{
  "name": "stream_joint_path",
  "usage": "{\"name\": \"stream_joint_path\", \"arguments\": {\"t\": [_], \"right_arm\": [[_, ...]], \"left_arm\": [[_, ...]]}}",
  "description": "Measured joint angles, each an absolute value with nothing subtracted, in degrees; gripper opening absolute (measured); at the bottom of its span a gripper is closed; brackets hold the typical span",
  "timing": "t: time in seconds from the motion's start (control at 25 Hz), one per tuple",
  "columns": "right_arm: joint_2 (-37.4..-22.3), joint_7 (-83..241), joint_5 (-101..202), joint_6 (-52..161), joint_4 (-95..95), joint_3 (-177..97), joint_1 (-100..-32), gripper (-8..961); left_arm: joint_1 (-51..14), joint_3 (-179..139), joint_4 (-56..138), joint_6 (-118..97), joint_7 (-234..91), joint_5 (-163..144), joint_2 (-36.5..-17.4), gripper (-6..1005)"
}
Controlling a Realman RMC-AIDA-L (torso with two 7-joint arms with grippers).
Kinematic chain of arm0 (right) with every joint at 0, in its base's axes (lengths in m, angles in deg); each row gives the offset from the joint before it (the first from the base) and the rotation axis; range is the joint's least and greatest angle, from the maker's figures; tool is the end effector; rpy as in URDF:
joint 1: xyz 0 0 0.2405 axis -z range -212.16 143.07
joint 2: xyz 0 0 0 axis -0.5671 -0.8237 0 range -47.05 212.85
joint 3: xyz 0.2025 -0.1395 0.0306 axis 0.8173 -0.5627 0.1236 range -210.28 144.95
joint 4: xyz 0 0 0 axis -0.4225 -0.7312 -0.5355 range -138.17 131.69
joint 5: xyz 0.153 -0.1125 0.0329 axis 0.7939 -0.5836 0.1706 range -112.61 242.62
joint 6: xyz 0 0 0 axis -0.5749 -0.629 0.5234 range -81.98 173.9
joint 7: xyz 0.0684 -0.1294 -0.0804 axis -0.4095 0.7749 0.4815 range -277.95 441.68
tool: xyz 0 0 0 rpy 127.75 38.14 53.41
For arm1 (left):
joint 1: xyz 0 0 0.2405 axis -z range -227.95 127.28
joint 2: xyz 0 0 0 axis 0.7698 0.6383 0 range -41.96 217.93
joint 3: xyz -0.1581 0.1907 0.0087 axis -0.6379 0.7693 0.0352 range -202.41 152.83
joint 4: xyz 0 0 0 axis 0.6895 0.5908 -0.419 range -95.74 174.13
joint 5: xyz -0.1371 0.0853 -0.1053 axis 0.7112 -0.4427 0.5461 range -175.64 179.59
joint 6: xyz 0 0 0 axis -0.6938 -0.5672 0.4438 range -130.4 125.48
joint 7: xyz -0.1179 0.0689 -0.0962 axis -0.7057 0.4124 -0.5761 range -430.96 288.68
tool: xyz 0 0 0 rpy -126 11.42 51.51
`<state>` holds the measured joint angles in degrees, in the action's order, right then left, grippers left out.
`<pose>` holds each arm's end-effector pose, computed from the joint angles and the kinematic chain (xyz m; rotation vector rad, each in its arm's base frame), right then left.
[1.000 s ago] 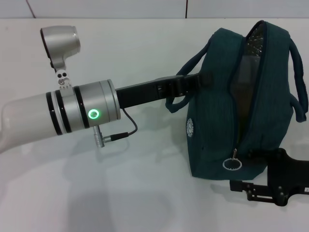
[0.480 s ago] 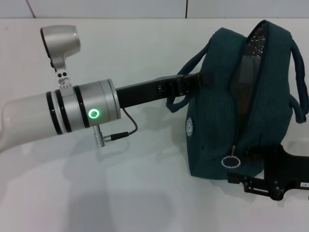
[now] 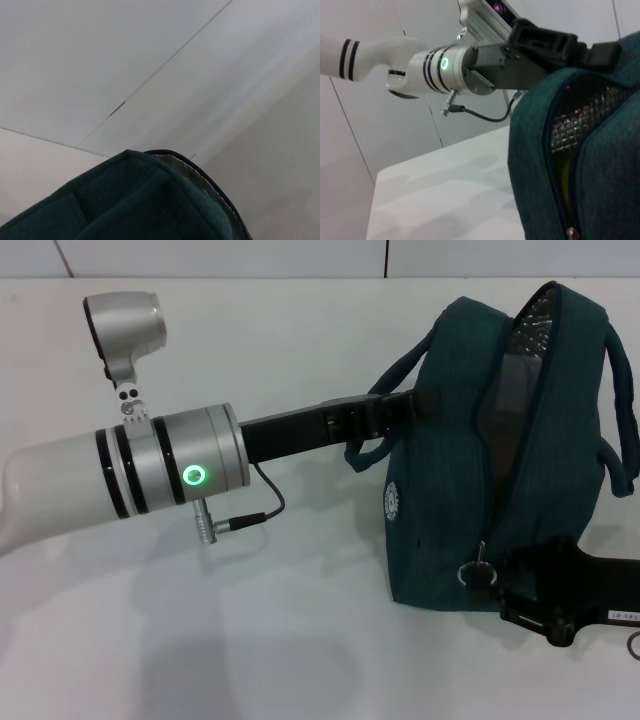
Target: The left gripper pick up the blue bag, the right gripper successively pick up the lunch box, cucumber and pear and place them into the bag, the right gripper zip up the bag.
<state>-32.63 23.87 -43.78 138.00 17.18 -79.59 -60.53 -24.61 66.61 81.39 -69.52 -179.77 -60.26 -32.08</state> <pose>0.2654 0.2613 -0.0449 -2.8379 0.4818 0.7807 -0.1440 0.3168 -0.0778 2.5703 1.3623 1.1797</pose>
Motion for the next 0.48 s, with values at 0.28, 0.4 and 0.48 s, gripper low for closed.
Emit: {"name": "stream_joint_path", "arguments": {"t": [0.28, 0.4, 0.48], "right_arm": [[-32.67, 24.3, -43.75, 137.21, 16.27, -80.95, -61.39, 194], [-32.67, 24.26, -43.69, 137.55, 16.53, -80.94, -61.19, 101], [-32.67, 24.17, -43.67, 137.77, 16.7, -80.74, -60.93, 39]], "left_arm": [[-24.82, 66.61, 81.34, -69.61, -179.77, -60.24, -32.08, 87], [-25.18, 66.61, 81.36, -69.72, -179.77, -60.21, -32.08, 87], [-25.47, 66.61, 81.54, -69.76, -179.77, -60.19, -32.03, 87]]}}
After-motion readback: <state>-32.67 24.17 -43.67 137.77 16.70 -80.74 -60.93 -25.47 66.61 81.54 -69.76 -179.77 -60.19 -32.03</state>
